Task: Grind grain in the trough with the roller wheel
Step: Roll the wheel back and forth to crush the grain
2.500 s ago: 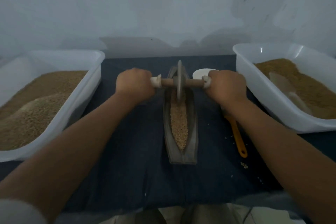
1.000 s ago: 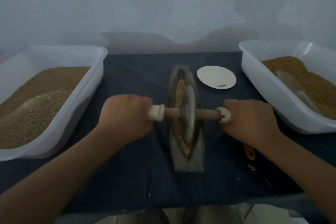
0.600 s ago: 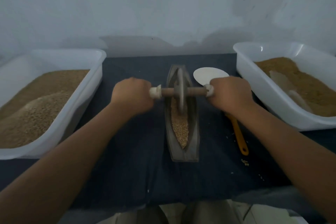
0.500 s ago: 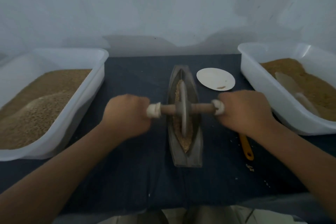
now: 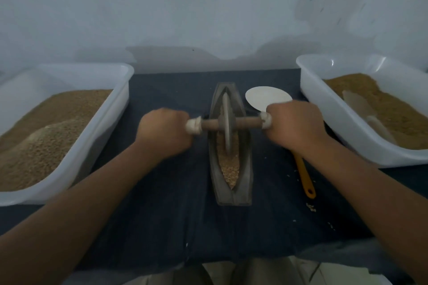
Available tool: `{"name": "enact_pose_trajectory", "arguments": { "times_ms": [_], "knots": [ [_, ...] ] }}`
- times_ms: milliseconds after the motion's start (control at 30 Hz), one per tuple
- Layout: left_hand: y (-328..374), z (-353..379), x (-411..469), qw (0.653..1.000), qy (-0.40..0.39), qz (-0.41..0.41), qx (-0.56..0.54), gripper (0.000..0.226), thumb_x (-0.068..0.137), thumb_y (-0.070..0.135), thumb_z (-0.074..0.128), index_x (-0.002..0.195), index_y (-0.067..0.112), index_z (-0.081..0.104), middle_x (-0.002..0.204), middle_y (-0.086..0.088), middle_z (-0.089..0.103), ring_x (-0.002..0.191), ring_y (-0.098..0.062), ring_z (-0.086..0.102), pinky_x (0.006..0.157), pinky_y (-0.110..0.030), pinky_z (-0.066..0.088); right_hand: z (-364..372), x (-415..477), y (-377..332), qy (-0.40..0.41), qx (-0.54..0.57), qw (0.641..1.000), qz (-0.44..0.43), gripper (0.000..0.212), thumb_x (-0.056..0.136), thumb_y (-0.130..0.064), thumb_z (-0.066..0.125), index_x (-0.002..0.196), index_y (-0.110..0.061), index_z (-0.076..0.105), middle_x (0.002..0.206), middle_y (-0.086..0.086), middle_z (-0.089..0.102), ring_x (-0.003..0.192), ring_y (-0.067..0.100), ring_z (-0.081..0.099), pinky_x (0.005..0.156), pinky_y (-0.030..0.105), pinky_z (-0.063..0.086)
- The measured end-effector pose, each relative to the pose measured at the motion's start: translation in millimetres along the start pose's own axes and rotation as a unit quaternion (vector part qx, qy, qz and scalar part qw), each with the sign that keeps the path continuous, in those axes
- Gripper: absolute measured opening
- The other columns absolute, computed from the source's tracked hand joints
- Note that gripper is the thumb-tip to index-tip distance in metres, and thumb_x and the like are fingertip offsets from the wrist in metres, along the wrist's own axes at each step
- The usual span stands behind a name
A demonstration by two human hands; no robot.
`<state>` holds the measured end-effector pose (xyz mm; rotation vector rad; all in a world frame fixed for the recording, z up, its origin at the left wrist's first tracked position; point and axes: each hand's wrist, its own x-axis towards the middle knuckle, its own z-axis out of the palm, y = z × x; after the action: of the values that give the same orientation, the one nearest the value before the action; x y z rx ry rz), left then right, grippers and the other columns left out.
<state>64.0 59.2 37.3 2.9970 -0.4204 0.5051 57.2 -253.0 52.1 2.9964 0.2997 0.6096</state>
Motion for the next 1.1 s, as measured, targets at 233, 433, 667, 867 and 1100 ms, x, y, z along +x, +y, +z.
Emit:
{"name": "enact_pose_trajectory", "arguments": {
  "times_ms": [233, 433, 667, 867, 1100],
  "knots": [
    [-4, 4, -25, 0.998, 0.039, 0.038, 0.017, 0.042, 0.077, 0.049, 0.064, 0.058, 0.031, 0.033, 0.053, 0.014, 0.039, 0.046, -0.019, 0.042, 0.049, -0.024, 0.026, 4, -24, 5, -0.017, 0.046, 0.999, -0.020, 0.036, 0.081, -0.060, 0.034, 0.063, -0.031, 0.045, 0.055, -0.009, 0.050, 0.050, 0.011, 0.050, 0.050, 0.034, 0.046],
    [11, -4, 60, 0.999, -0.016, -0.032, 0.041, 0.027, 0.083, 0.043, 0.062, 0.066, 0.025, 0.050, 0.070, 0.005, 0.057, 0.065, -0.023, 0.057, 0.060, -0.031, 0.044, 18, 40, 2, -0.049, 0.024, 0.995, 0.087, 0.032, 0.100, -0.042, 0.053, 0.072, -0.026, 0.055, 0.071, -0.004, 0.060, 0.067, 0.020, 0.060, 0.071, 0.043, 0.058],
    [6, -16, -34, 0.990, 0.059, 0.087, 0.094, 0.053, 0.071, 0.050, 0.071, 0.060, 0.033, 0.022, 0.051, 0.014, 0.026, 0.042, -0.018, 0.033, 0.048, -0.021, 0.017, 5, -56, 5, -0.014, 0.053, 0.998, 0.011, 0.034, 0.081, -0.062, 0.036, 0.062, -0.035, 0.042, 0.052, -0.014, 0.042, 0.047, 0.004, 0.043, 0.045, 0.028, 0.037],
    [2, 2, 15, 0.999, -0.016, -0.010, 0.040, 0.032, 0.083, 0.049, 0.061, 0.065, 0.027, 0.046, 0.064, 0.010, 0.051, 0.060, -0.021, 0.054, 0.055, -0.029, 0.036, 11, 1, 2, -0.057, 0.061, 0.996, 0.033, 0.034, 0.090, -0.053, 0.038, 0.073, -0.028, 0.053, 0.069, -0.006, 0.059, 0.064, 0.019, 0.059, 0.068, 0.043, 0.055],
    [8, -8, 33, 0.998, -0.036, -0.002, 0.053, 0.028, 0.082, 0.044, 0.062, 0.066, 0.027, 0.047, 0.067, 0.008, 0.053, 0.062, -0.020, 0.056, 0.057, -0.030, 0.041, 9, 12, 7, -0.138, 0.058, 0.986, 0.076, 0.024, 0.100, -0.042, 0.056, 0.085, -0.027, 0.066, 0.090, -0.001, 0.071, 0.083, 0.023, 0.066, 0.082, 0.043, 0.056]
  ]
}}
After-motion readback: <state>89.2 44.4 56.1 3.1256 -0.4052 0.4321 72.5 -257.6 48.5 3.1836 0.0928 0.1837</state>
